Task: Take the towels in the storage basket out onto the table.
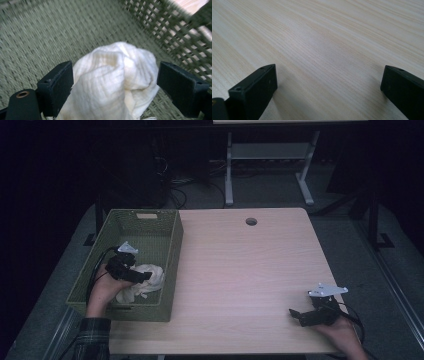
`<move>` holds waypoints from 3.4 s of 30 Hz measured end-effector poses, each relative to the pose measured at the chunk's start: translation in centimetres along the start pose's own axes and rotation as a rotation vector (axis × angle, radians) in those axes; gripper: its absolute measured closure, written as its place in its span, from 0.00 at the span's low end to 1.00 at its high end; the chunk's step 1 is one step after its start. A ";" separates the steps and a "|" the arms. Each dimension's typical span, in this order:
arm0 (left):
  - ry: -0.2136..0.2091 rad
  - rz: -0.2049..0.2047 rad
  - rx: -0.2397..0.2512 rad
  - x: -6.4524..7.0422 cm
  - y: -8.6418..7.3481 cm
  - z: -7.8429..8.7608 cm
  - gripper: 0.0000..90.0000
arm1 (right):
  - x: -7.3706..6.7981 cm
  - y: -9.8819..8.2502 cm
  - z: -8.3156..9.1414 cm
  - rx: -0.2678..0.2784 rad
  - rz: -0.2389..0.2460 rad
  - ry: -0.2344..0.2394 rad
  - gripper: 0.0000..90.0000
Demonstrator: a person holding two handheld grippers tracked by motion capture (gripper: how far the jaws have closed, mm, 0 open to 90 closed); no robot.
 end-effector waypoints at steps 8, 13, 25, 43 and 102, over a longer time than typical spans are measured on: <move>0.022 -0.008 -0.072 -0.1 -0.5 -1.1 0.15 | 0.0 0.0 0.0 0.000 0.000 0.000 0.01; 0.038 -0.020 -0.120 0.1 -0.7 -1.7 0.15 | 0.0 0.0 0.0 0.000 0.000 0.000 0.01; 0.030 0.022 -0.186 -0.1 -1.2 -2.4 0.30 | 0.0 0.0 0.0 0.000 0.000 0.000 0.01; 0.020 0.084 -0.127 -0.2 -0.7 -0.6 0.85 | 0.0 0.0 0.0 0.000 0.000 0.002 0.01; -0.312 0.015 0.377 7.4 8.2 10.0 0.86 | 0.0 0.0 0.0 0.000 0.001 0.002 0.01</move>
Point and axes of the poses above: each handheld gripper's, and its own axes: z roughly backward along the jaws, y roughly out of its top, x roughly to its right, the point moved 4 cm from there along -z, roughly forward along the jaws, and after that the axes turned 11 degrees about z, right-handed, at the moved point
